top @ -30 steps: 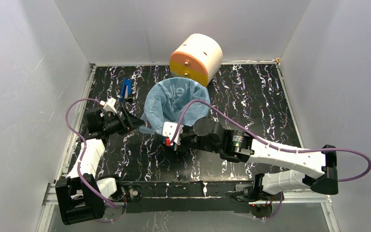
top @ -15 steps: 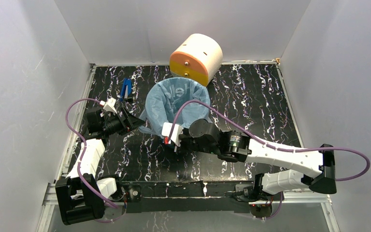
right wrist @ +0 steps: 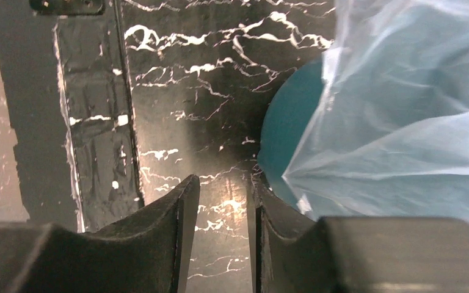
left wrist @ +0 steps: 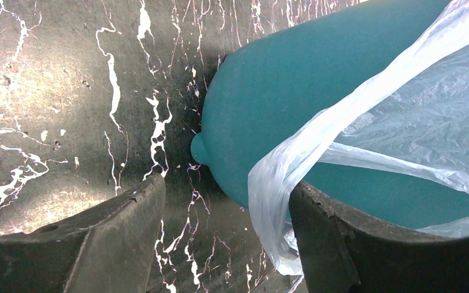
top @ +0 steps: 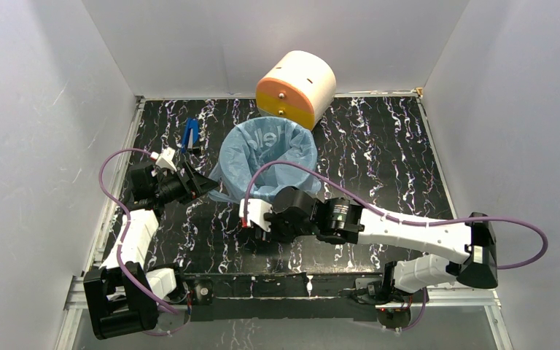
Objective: Put the trash bags into the trash bin
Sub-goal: Place the trash bag in the trash bin.
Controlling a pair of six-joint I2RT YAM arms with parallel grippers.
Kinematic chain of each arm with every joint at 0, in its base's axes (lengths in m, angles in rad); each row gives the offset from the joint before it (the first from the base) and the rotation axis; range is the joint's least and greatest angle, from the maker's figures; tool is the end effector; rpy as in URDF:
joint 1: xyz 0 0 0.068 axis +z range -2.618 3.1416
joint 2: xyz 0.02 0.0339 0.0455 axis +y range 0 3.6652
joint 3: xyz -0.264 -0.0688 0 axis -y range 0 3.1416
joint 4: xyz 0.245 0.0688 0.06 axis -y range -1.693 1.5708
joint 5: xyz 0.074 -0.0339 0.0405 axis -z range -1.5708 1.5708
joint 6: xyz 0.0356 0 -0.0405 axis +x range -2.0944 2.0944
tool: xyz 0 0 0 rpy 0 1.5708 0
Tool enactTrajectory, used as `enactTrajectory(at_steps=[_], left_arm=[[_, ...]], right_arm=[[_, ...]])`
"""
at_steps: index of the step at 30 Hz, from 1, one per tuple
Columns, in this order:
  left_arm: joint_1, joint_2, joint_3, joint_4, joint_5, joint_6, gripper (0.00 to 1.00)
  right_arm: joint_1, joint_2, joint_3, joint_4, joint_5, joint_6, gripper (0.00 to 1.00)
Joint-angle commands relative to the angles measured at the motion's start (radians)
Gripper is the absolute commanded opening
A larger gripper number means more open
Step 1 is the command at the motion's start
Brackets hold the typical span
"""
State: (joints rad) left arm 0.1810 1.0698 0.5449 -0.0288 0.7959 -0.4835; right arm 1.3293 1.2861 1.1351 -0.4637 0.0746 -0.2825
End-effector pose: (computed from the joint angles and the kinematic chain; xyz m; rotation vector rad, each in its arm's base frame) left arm 0.2204 0.0145 0.2222 -0.2139 2.0883 -1.0211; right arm 0.0711 0.2776 0.3262 -1.5785 1.5748 0.5053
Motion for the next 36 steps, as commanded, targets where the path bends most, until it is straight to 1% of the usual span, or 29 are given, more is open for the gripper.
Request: enactTrajectory(at_steps=[1,4,8,10,12,15,18,19,22,24,26,28,30,33,36], left_arm=[[-0.001,-0.012,-0.011,-0.004,0.013,0.012,0.71],[-0.002,-0.011,-0.01,-0.006,0.014,0.013,0.69],[-0.001,-0.011,-0.01,-0.006,0.015,0.013,0.67],[-0.002,-0.01,-0.009,-0.005,0.014,0.013,0.64],[-0.001,-0.009,-0.007,-0.004,0.014,0.013,0.61],[-0.002,-0.007,-0.007,-0.006,0.014,0.014,0.58],[-0.001,-0.012,-0.009,-0.006,0.015,0.014,0.52],[-0.002,-0.013,-0.01,-0.006,0.016,0.014,0.49],[-0.002,-0.014,-0.01,-0.006,0.016,0.016,0.44],[-0.002,-0.014,-0.01,-0.006,0.016,0.019,0.38],[-0.002,-0.013,-0.01,-0.006,0.014,0.019,0.37],[-0.002,-0.008,-0.008,-0.007,0.011,0.02,0.37],[-0.001,-0.004,-0.008,-0.007,0.008,0.02,0.37],[-0.002,0.008,-0.004,-0.008,0.002,0.02,0.36],[-0.002,0.016,0.0,-0.008,-0.002,0.019,0.35]], right_arm=[[0.004,-0.001,0.03,-0.048,-0.067,0.018,0.44],[0.004,-0.038,0.047,-0.023,-0.118,0.028,0.45],[0.004,-0.122,0.035,0.105,-0.178,0.046,0.44],[0.004,-0.145,0.022,0.184,-0.195,0.051,0.46],[0.004,-0.137,0.022,0.25,-0.185,0.039,0.49],[0.004,-0.083,0.031,0.297,-0.145,-0.008,0.52],[0.015,-0.015,0.055,0.331,-0.085,-0.071,0.57],[0.022,0.006,0.057,0.354,-0.024,-0.091,0.57],[0.039,0.054,0.051,0.412,0.104,-0.181,0.58],[0.046,0.081,0.035,0.449,0.182,-0.22,0.58],[0.048,0.105,-0.004,0.483,0.263,-0.261,0.58],[0.052,0.123,-0.032,0.431,0.308,-0.273,0.57],[0.054,0.121,-0.057,0.358,0.274,-0.227,0.55],[0.06,0.098,-0.118,0.338,0.24,-0.17,0.52],[0.083,0.058,-0.112,0.313,0.241,-0.139,0.53]])
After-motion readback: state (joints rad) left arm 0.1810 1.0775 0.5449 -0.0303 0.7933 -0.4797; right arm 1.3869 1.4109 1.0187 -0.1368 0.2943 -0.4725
